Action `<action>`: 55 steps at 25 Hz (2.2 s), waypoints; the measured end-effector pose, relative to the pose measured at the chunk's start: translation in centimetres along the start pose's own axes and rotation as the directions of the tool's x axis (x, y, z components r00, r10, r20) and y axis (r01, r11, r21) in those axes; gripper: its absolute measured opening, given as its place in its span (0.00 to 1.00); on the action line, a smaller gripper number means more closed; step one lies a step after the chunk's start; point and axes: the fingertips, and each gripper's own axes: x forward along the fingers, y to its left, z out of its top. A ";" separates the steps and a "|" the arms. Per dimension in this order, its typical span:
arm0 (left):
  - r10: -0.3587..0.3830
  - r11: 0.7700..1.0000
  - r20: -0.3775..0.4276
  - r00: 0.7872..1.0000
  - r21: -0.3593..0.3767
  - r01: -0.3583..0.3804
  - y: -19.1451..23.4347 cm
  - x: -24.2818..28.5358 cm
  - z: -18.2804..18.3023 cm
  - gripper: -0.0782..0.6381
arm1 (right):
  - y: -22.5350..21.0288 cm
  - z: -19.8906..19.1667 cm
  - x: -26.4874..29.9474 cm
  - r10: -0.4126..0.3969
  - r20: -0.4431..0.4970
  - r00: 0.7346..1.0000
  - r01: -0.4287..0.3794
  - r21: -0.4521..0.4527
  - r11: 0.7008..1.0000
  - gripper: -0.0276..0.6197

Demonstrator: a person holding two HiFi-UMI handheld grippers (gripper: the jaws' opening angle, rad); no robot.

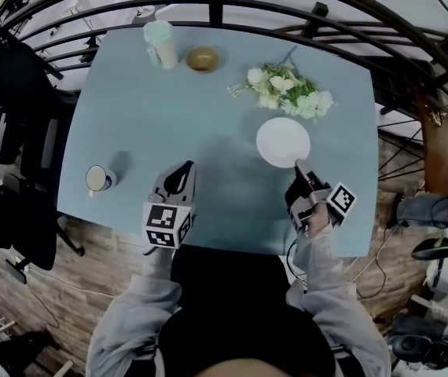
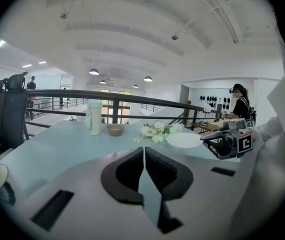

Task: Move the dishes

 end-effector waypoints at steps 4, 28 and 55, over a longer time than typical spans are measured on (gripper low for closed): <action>0.031 0.999 0.004 1.000 -0.014 -0.031 4.1 -2.2 -0.4 0.14 | 0.5 -5.4 3.7 0.000 -0.067 0.998 0.000 0.000 1.000 0.07; -0.097 0.995 -0.041 0.994 0.003 0.097 12.7 -6.2 -3.0 0.14 | -3.1 -20.4 11.6 -0.083 -0.099 0.992 0.086 0.019 0.996 0.07; -0.193 0.981 -0.039 0.980 0.006 0.193 11.1 -5.9 -2.6 0.14 | -6.2 -18.8 8.4 -0.386 0.062 0.920 0.378 0.117 0.919 0.42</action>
